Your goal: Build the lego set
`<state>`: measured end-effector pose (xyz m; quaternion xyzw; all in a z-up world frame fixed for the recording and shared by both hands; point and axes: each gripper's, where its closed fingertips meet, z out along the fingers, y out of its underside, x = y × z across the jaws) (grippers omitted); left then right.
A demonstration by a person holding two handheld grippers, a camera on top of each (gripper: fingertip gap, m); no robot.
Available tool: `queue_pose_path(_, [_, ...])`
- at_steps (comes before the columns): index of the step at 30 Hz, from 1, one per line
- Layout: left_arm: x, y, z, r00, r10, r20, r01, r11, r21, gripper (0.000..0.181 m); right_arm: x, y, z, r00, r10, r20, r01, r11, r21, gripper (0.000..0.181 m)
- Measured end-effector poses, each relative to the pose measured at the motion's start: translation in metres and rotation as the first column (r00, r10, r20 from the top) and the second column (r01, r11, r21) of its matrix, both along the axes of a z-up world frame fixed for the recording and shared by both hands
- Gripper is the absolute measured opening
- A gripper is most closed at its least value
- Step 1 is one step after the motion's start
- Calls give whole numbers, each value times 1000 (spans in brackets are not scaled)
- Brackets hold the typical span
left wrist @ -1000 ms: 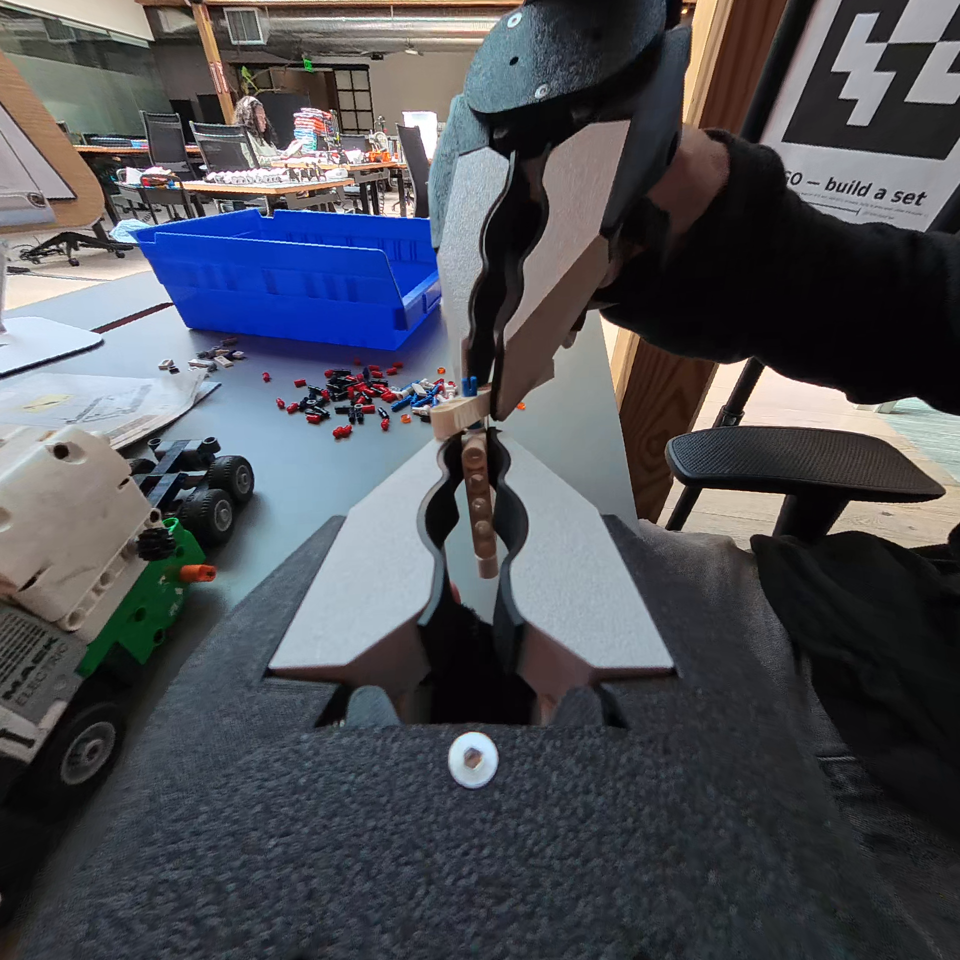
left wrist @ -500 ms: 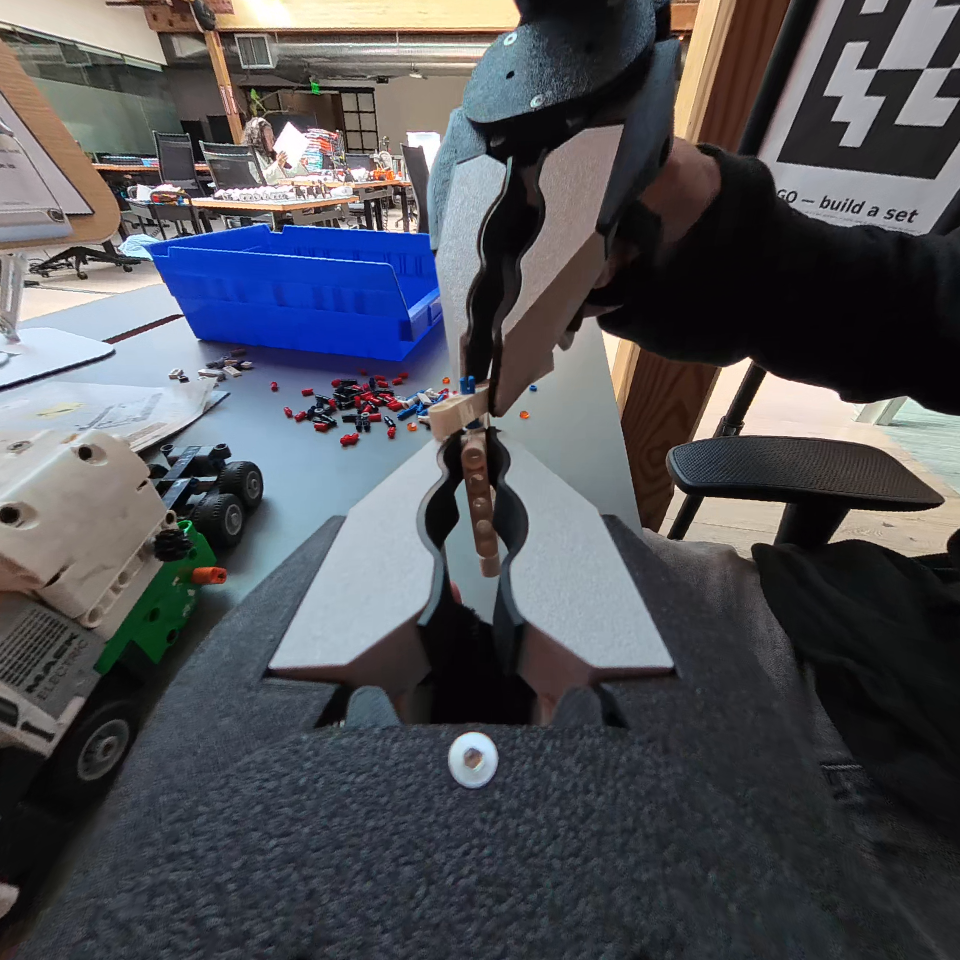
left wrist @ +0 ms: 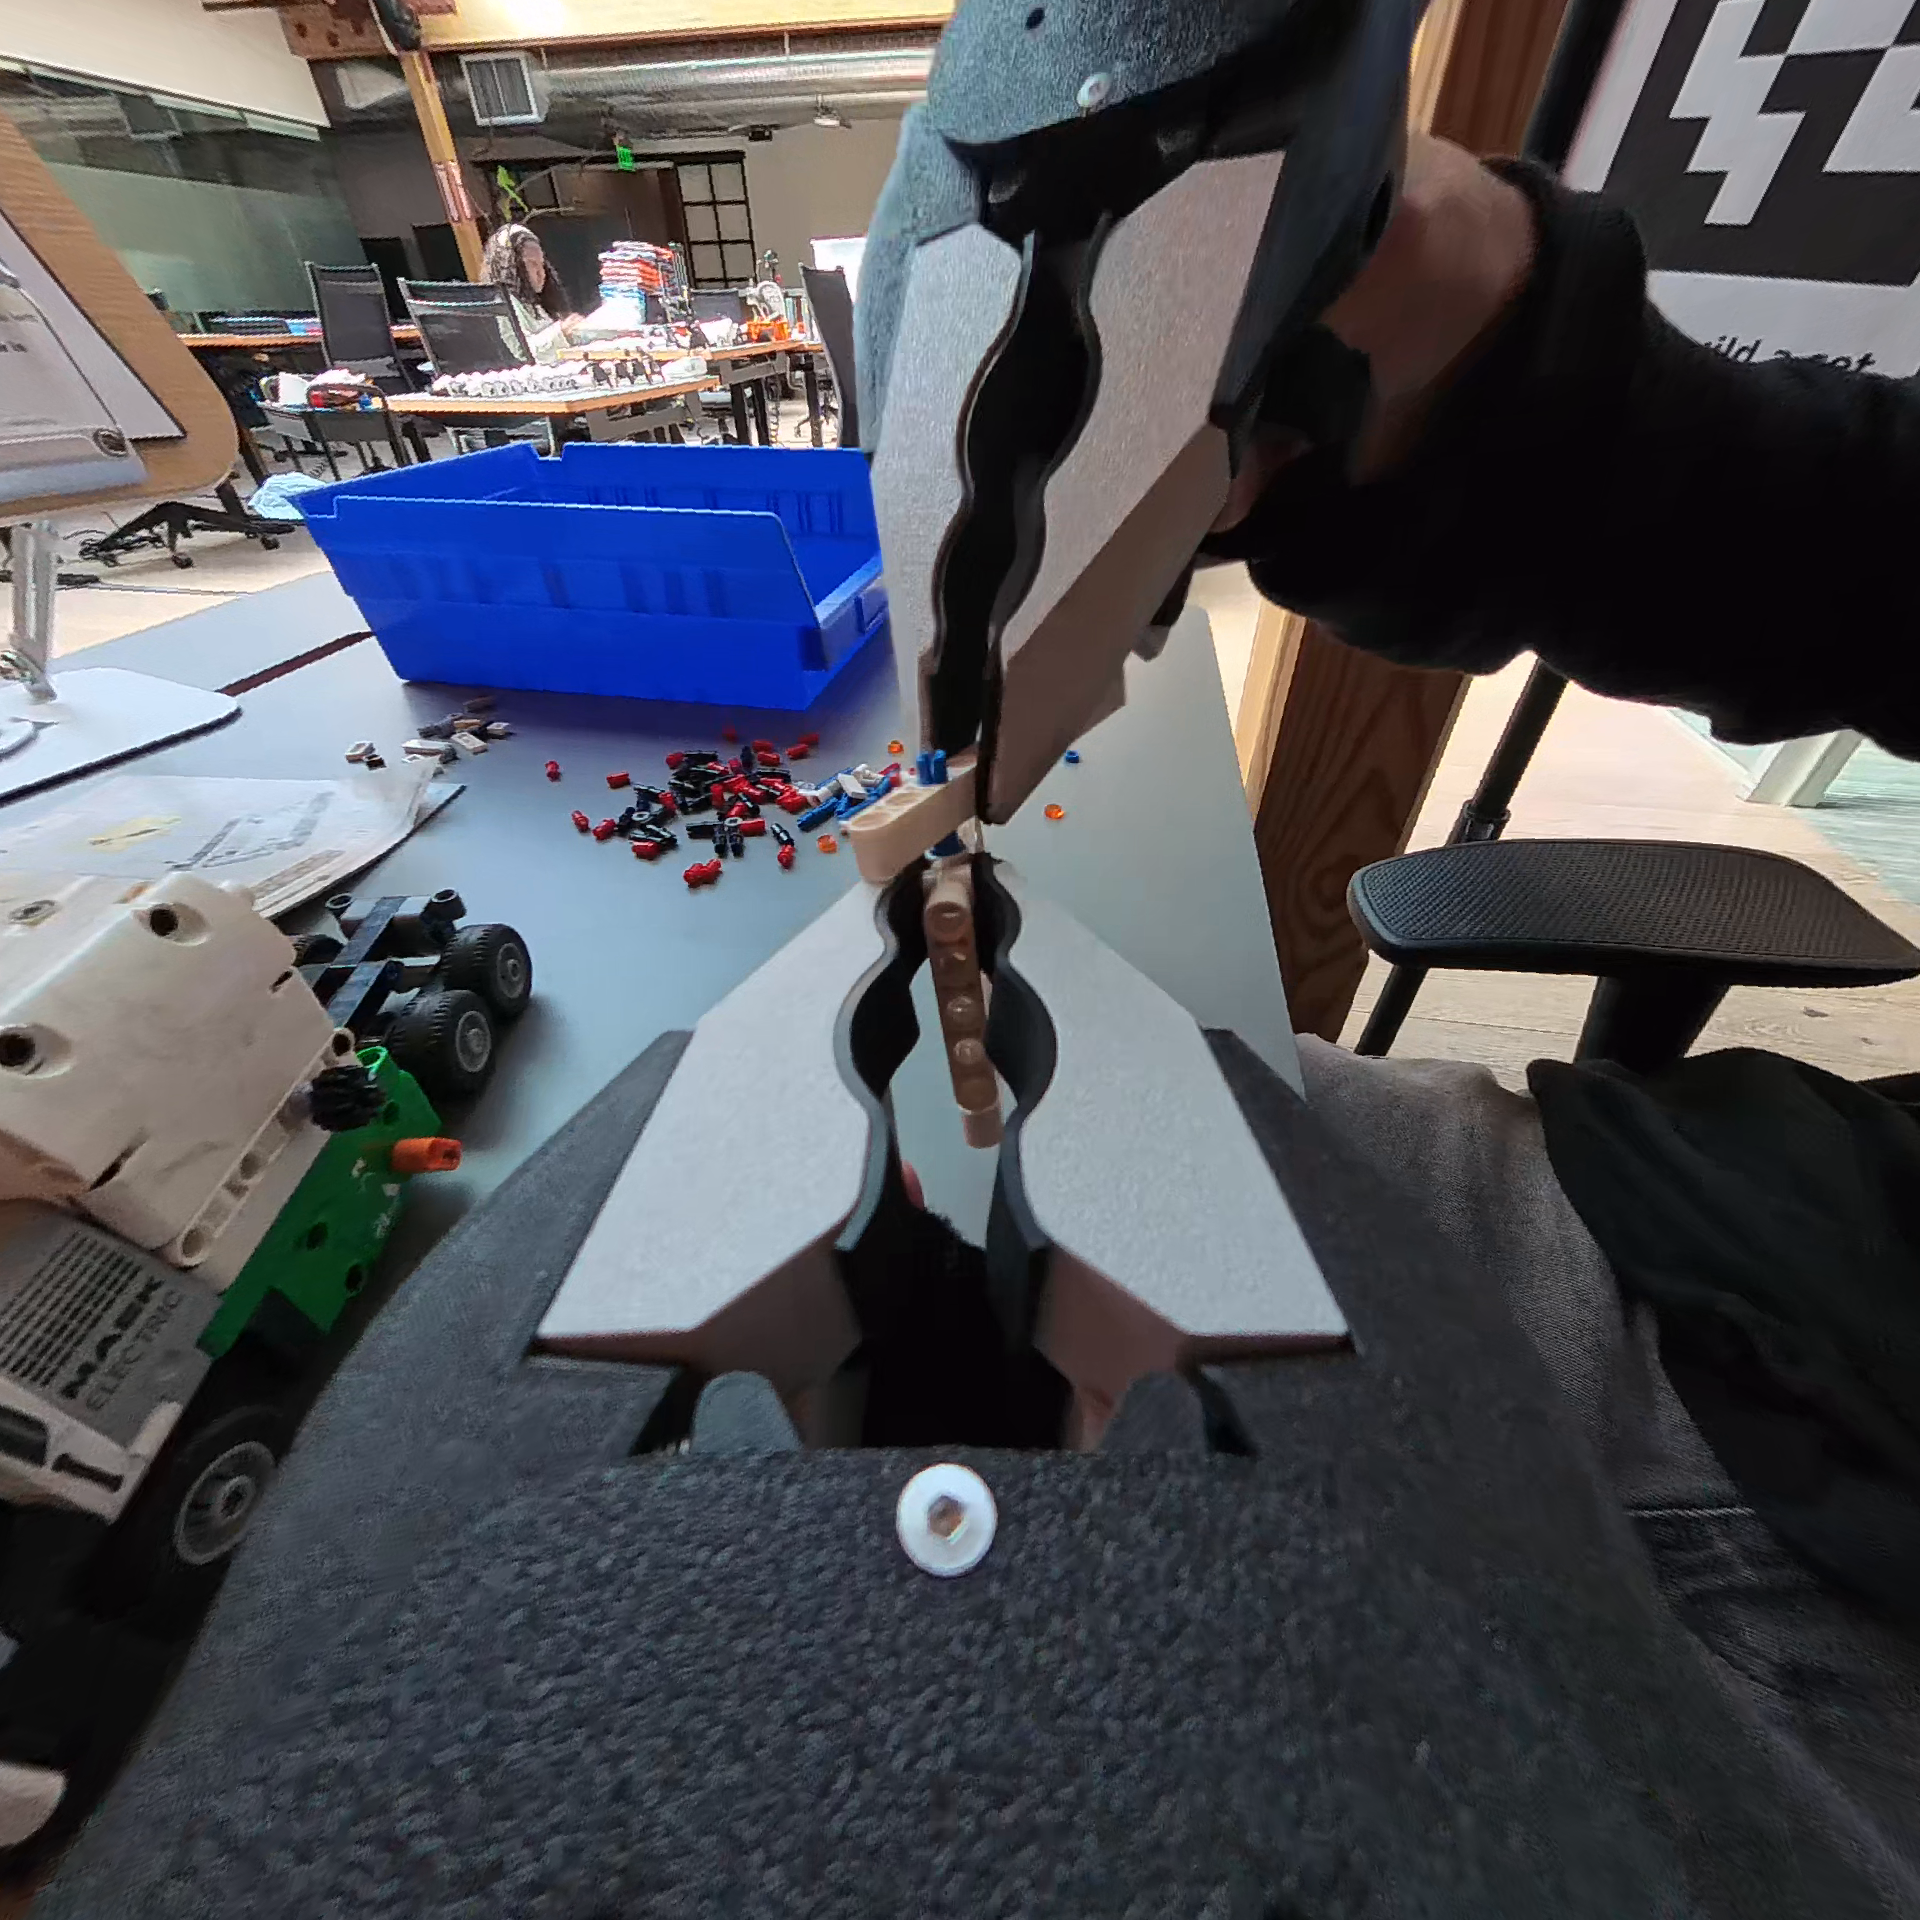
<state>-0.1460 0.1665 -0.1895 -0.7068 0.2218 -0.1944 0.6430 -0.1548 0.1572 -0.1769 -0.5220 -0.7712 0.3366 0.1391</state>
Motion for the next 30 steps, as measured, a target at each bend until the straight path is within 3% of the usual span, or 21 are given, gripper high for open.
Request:
queue_pose_path(3, [6,-6,2,995,-87,41,88,996,-13,6,2,-5,4,989,135,-53,-131,989,67,6])
queue_pose_path(5, [5,-5,2,996,-78,44,79,997,-12,6,0,-5,6,985,156,-70,-151,986,73,6])
queue_pose_path(11, [-3,2,0,1000,16,5,-16,1000,-7,6,-7,-1,6,997,-62,51,72,968,-239,7])
queue_pose_path(15, [-3,2,-1,1000,6,15,-5,1000,-16,6,-8,-1,6,999,-33,-31,28,987,-157,6])
queue_pose_path(20, [4,3,-7,999,-36,-5,36,998,-57,5,-3,-1,3,969,189,-159,-151,963,224,6])
queue_pose_path(24, [-1,8,-9,999,19,-26,-20,998,-64,6,-8,4,1,998,-5,-66,-1,996,-84,6])
queue_pose_path(30, [-5,5,-2,999,3,37,-1,999,-44,5,-9,2,18,933,9,-360,7,999,43,8])
